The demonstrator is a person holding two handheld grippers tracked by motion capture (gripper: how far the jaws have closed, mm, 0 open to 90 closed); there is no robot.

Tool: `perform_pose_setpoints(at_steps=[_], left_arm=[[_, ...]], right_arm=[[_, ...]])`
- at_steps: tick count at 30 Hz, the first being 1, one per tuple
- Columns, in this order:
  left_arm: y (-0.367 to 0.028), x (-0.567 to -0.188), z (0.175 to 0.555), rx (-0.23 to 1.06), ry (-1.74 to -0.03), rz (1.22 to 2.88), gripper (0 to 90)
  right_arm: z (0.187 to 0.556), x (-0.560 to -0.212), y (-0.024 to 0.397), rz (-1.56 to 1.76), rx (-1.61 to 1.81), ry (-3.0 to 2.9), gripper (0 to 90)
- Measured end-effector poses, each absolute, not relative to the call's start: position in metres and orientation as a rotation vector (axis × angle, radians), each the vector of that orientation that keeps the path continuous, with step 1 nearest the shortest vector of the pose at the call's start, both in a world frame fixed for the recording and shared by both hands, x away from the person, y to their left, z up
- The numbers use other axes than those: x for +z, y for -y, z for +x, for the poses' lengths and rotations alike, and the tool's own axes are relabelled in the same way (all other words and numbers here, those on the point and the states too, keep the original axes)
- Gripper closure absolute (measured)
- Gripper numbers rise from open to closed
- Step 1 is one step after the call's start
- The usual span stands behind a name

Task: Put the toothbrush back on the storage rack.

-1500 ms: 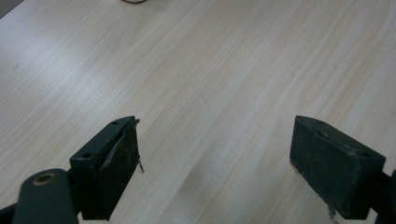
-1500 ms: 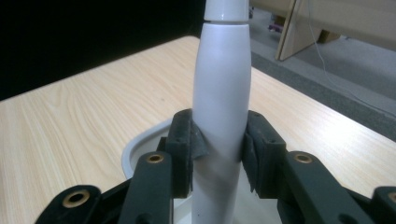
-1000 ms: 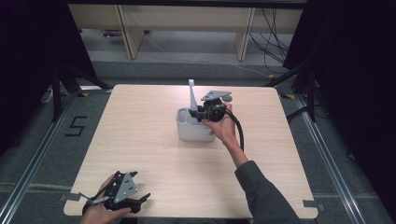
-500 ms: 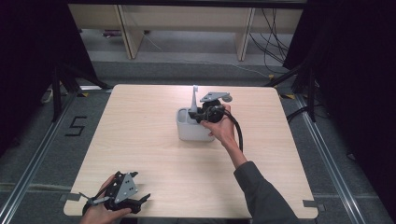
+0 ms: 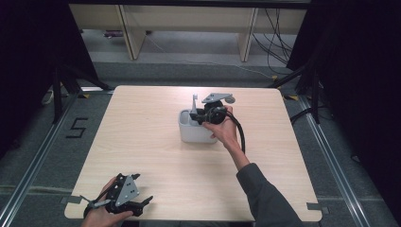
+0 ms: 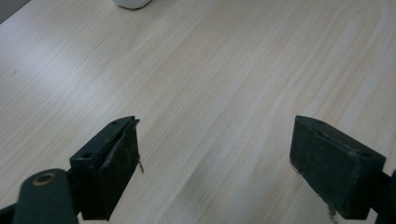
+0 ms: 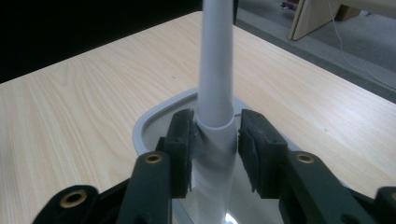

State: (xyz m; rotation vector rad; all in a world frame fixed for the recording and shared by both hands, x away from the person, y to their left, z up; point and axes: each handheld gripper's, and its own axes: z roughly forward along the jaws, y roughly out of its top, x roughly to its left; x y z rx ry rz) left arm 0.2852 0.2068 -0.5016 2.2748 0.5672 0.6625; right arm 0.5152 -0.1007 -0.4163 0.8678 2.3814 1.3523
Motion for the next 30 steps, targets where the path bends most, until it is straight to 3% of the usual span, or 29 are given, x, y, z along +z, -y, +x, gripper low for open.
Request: perform_pose_setpoints(at_steps=[6,11,16,30], left_arm=[[-0.207,-0.502,0.285,0.669,-0.57,2.276,15.2],[-0.207,-0.501,0.285,0.663,-0.568,2.275,15.2],[-0.207,-0.502,0.285,0.661,-0.568,2.279,15.2],[-0.207,-0.502,0.285,0.657,-0.569,2.283,15.2]], right_arm=[[0.515,-0.416,0.102,0.85,1.328,-2.374,59.8],[0.51,-0.412,0.105,0.858,1.354,-2.355,47.9],[0.503,-0.408,0.11,0.89,1.383,-2.335,41.4],[0.49,-0.399,0.128,0.875,1.384,-2.287,35.7]])
